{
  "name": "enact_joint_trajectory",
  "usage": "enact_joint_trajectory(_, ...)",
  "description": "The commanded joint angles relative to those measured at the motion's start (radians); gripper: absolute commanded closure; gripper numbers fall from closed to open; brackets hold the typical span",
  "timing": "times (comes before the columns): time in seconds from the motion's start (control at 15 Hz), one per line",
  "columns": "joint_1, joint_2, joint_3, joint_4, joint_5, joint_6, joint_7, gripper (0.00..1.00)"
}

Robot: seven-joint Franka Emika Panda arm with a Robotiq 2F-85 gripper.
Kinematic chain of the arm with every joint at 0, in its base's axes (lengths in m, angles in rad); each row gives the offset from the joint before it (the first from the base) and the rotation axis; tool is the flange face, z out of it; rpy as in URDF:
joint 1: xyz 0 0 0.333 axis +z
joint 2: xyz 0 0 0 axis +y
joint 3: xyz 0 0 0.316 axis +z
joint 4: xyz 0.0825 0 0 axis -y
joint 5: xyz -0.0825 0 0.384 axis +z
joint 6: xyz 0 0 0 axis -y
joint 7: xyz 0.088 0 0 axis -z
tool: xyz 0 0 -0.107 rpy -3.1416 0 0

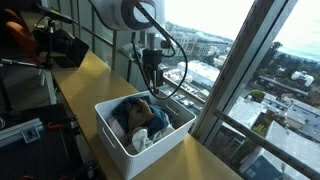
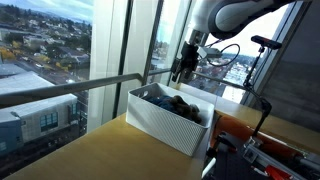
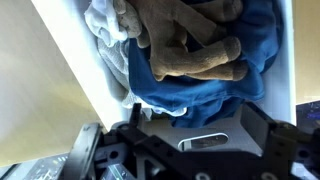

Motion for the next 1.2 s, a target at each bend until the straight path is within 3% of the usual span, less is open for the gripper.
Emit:
enact_joint_trajectory(0.0,0.034,0.126,-0.041,0.068,0.026,0.028,0.007,0.0)
enact_joint_trajectory(0.6,0.064,0.346,-0.084,0.129,0.097,0.06,-0.001,0.0)
enact_joint_trajectory(0.67,0.067,0.358,-0.087,0.138,0.106,0.055,0.002,0.25)
enact_joint_trajectory(0.73,0.069,0.366,-0.088,0.143,0.113,0.058,-0.001,0.26)
enact_joint_trajectory(1.13,0.075,0.348,-0.103,0.157,0.14,0.026,-0.001,0.7)
